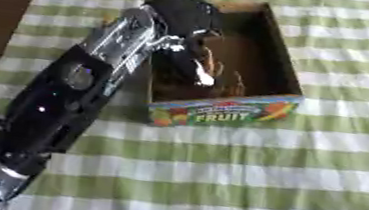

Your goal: Pick up objects on the table and place them in the box.

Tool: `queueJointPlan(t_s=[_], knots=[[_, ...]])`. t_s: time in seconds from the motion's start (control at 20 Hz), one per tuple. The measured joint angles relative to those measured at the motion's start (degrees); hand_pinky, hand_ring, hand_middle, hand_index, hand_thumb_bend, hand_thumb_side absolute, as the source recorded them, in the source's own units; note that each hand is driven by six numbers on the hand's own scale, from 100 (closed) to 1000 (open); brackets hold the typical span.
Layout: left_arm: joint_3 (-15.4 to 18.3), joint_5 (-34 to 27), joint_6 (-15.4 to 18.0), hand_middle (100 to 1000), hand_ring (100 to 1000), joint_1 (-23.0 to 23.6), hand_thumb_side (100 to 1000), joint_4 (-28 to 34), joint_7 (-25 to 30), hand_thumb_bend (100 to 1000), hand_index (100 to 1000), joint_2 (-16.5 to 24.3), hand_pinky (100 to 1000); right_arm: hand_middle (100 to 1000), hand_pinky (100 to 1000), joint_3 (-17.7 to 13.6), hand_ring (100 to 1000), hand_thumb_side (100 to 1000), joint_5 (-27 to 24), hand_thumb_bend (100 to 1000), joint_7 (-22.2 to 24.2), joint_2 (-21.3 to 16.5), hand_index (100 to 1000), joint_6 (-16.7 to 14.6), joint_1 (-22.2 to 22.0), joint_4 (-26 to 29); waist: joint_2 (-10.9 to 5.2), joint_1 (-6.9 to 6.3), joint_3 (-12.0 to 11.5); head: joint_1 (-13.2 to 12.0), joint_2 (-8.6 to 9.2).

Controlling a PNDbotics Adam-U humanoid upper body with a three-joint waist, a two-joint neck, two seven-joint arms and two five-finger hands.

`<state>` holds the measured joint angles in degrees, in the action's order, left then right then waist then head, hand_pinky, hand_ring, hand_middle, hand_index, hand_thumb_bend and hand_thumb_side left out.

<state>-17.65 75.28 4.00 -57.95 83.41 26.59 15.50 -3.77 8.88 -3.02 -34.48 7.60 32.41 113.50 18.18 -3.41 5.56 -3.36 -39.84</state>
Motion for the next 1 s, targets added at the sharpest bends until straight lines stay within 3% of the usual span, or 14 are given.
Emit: queueJointPlan(t_s=[0.5,0.75,1.0], knots=[[5.66,-15.80,-10.62,751,755,0.38,840,7.62,-9.83,431,838,7.06,573,759,777,-0.29,824,1000,0.02,100,-0.05,-0.03,853,-0.05,-0.56,0.00,-0.19,0.01,-0.97,0.18,-0.50],[7.93,-16.93,-13.47,765,764,2.66,877,8.00,-9.51,464,861,12.10,578,760,777,-0.46,824,1000,0.05,100,-0.23,-0.13,853,-0.22,-0.68,0.00,-0.19,0.24,-1.28,0.20,-0.51],[9.38,-15.46,-15.45,777,768,3.74,889,3.73,-9.26,464,898,14.74,583,761,777,-0.48,825,1000,0.08,100,-0.41,-0.44,853,-0.41,-0.69,0.00,-0.06,0.67,-1.28,0.41,-0.45]])
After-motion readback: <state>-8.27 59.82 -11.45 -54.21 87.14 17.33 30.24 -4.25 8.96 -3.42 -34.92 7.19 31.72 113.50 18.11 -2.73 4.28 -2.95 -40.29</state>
